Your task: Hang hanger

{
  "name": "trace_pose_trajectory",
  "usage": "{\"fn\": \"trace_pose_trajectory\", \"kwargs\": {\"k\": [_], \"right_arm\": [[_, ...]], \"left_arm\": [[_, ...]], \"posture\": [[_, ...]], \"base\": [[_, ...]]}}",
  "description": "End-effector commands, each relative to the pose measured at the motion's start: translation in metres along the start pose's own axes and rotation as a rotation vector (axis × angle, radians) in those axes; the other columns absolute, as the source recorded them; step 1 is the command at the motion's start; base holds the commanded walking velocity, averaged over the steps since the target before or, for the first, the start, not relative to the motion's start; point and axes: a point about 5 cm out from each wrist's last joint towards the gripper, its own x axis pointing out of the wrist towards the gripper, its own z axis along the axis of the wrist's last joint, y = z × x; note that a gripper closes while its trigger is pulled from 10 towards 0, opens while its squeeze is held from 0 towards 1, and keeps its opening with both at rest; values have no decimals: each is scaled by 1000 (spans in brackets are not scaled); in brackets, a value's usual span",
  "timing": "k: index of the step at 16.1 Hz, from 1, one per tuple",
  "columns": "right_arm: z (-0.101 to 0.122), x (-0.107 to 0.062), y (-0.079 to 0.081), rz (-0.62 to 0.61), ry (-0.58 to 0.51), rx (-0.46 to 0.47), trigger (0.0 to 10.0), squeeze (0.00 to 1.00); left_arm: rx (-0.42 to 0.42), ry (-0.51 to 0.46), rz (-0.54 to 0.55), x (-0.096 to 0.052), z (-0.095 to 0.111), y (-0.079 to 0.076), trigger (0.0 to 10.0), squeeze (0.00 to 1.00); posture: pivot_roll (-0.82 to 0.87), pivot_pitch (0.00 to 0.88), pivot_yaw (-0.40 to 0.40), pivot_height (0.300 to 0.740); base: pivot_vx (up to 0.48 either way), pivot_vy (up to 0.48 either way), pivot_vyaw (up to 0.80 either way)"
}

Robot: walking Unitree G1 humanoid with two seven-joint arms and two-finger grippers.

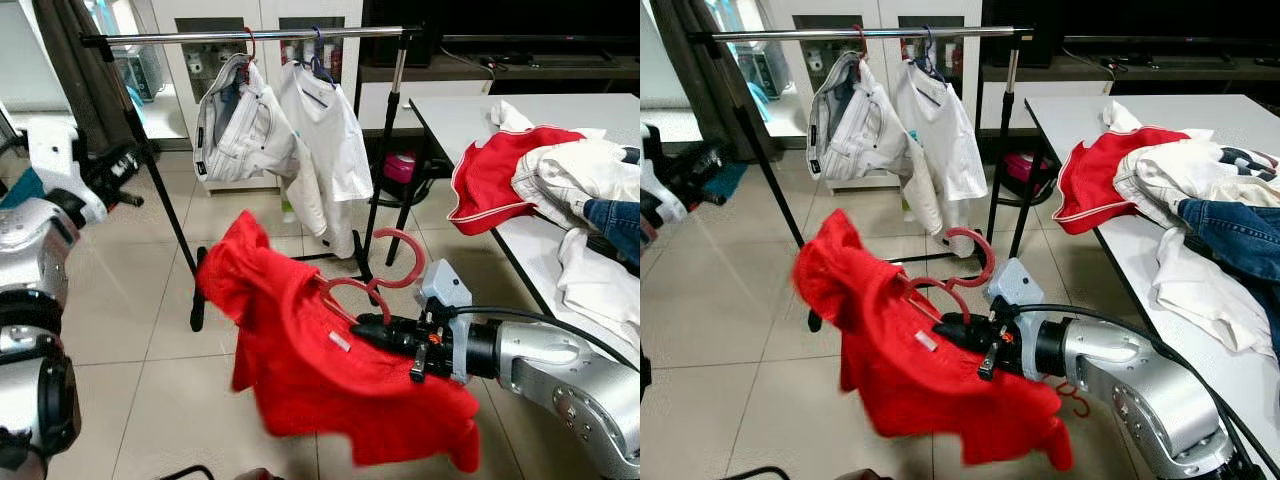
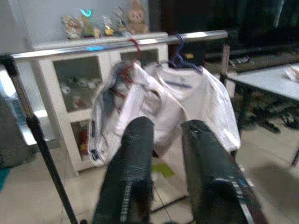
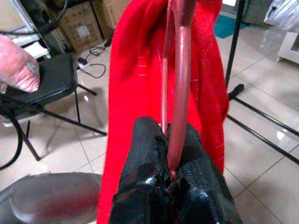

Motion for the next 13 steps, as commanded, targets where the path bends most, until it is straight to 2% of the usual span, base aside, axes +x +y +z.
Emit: {"fn": "trace_pose_trajectory", "kwargs": {"k": [1,3,5,6,8,9,10,11,12,13], "right_arm": [[11,-2,-1,-2,-45,-38,10000,0],[12,-1,1,16,-43,-46,10000,0],[13,0,2,32,-36,-59,10000,0],[16,-3,2,60,-18,-98,10000,0],[18,-6,1,78,1,-137,10000,0],[20,-10,-4,76,32,-204,10000,0],[21,-12,-8,73,52,-251,10000,0],[22,-13,-11,70,70,-288,10000,0],[24,-15,-20,55,94,-353,10000,0],[25,-16,-23,48,99,-373,10000,0]], "left_arm": [[-12,-2,-169,4,-4,-20,10000,1000],[-29,-25,-357,4,-5,-41,10000,1000],[-27,-33,-475,3,-4,-54,10000,1000],[8,-7,-571,2,1,-56,10000,1000],[38,32,-636,0,4,-55,10000,1000],[106,65,-711,-4,11,-53,10000,1000],[146,74,-779,-6,17,-54,10000,663],[182,82,-849,-9,22,-56,10000,188],[243,114,-995,-14,31,-62,10000,0],[268,128,-1038,-16,33,-64,10000,0]], "posture": [[-100,0,47,740],[-101,0,43,740],[-103,0,42,740],[-106,0,42,740],[-106,0,43,740],[-103,0,40,740],[-103,0,39,740],[-102,0,39,740],[-98,0,36,740],[-98,0,36,740]], "base": [[0,0,0],[0,0,0],[0,0,0],[0,0,0],[0,0,0],[0,0,0],[0,0,0],[0,0,0],[0,0,0],[0,0,0]]}}
